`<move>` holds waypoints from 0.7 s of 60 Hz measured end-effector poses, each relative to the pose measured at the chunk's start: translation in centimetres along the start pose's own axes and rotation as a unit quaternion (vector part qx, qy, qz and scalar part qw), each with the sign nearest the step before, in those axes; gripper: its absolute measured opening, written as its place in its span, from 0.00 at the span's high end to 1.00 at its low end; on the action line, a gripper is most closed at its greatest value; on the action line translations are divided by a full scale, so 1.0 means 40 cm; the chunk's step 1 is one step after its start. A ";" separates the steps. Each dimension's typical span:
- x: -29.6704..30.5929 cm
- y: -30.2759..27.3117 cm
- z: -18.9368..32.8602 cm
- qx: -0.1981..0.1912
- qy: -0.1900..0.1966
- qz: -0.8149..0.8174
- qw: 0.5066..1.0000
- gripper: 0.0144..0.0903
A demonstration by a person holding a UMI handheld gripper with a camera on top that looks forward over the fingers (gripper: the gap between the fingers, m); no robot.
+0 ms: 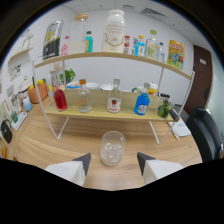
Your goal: Make me a cup of Vodka Sunrise.
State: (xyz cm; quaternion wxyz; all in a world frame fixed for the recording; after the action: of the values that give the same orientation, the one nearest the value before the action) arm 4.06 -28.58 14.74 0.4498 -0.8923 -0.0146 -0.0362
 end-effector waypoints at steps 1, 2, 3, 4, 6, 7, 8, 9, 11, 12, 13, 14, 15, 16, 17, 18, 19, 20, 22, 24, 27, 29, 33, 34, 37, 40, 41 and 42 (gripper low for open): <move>0.002 0.001 0.002 0.000 0.000 0.001 1.000 0.05; 0.002 0.001 0.001 0.000 0.000 0.001 1.000 0.05; 0.002 0.001 -0.001 0.000 0.000 0.001 1.000 0.05; 0.002 0.001 -0.002 0.000 0.001 0.001 1.000 0.05; 0.003 0.002 -0.006 0.001 0.002 0.001 1.000 0.05; 0.003 0.002 -0.007 0.001 0.003 0.000 1.000 0.05; 0.004 0.002 -0.010 0.001 0.005 0.000 1.000 0.05; 0.003 0.002 -0.014 0.002 0.007 0.000 1.000 0.05; 0.002 0.004 -0.022 0.003 0.009 -0.001 1.000 0.05; 0.000 0.006 -0.027 0.003 0.010 0.000 1.000 0.05; -0.001 0.009 -0.031 0.003 0.010 0.000 1.000 0.05; -0.002 0.011 -0.035 0.002 0.011 0.001 1.000 0.05; -0.004 0.015 -0.040 0.002 0.012 0.002 1.000 0.05; -0.007 0.019 -0.044 0.002 0.013 0.003 1.000 0.05; -0.009 0.022 -0.050 0.002 0.014 0.005 1.000 0.05; -0.013 0.027 -0.056 0.002 0.014 0.007 1.000 0.05; -0.018 0.030 -0.061 0.003 0.013 0.010 1.000 0.05; -0.025 0.034 -0.065 0.004 0.012 0.013 1.000 0.05; -0.045 0.042 -0.075 0.005 0.009 0.019 1.000 0.05; -0.070 0.048 -0.084 0.008 0.003 0.024 1.000 0.06; -0.111 0.048 -0.099 0.014 -0.007 0.032 0.999 0.06; -0.142 0.041 -0.105 0.023 -0.015 0.037 0.999 0.06; -0.209 0.006 -0.111 0.051 -0.033 0.045 0.997 0.06; -0.224 -0.006 -0.111 0.058 -0.036 0.046 0.997 0.06; -0.267 -0.041 -0.108 0.082 -0.048 0.048 0.994 0.06; -0.306 -0.083 -0.096 0.103 -0.057 0.051 0.992 0.06; -0.318 -0.097 -0.090 0.110 -0.060 0.051 0.991 0.06; -0.329 -0.111 -0.084 0.116 -0.062 0.051 0.990 0.06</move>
State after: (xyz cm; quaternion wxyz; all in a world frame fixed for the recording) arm -9.49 -28.55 19.26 0.5499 -0.8341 -0.0010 0.0444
